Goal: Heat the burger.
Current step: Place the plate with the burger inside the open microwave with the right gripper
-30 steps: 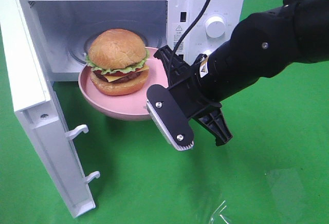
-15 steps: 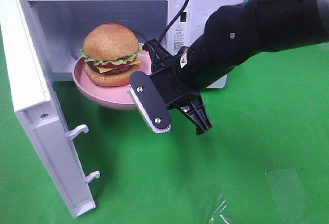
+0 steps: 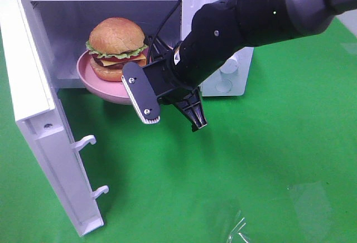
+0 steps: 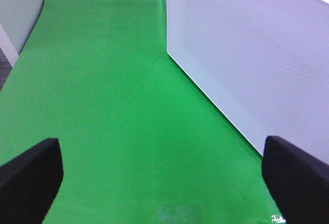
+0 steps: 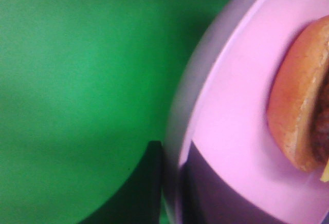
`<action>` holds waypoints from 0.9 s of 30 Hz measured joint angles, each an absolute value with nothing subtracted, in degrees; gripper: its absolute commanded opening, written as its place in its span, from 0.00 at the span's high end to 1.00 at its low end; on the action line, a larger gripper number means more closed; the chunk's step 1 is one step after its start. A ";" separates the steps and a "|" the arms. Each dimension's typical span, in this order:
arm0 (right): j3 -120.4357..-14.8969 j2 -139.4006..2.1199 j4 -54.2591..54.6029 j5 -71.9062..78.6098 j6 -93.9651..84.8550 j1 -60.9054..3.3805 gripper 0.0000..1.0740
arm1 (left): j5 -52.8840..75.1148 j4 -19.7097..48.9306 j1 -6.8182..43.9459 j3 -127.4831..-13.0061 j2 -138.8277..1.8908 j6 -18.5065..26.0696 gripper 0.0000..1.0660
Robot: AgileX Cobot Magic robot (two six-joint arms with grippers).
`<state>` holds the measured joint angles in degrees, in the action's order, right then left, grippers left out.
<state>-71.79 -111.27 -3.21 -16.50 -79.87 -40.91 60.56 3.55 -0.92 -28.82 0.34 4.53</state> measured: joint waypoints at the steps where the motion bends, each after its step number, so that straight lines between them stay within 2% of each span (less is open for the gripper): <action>1: -71.79 -111.27 -3.21 -16.50 -79.87 -40.91 1.00 | 60.56 3.55 -0.92 -28.82 0.34 4.53 0.08; 27: -88.12 -122.84 -10.94 -20.00 -67.95 -40.91 1.00 | 60.56 3.55 -0.92 -28.82 0.34 4.53 0.08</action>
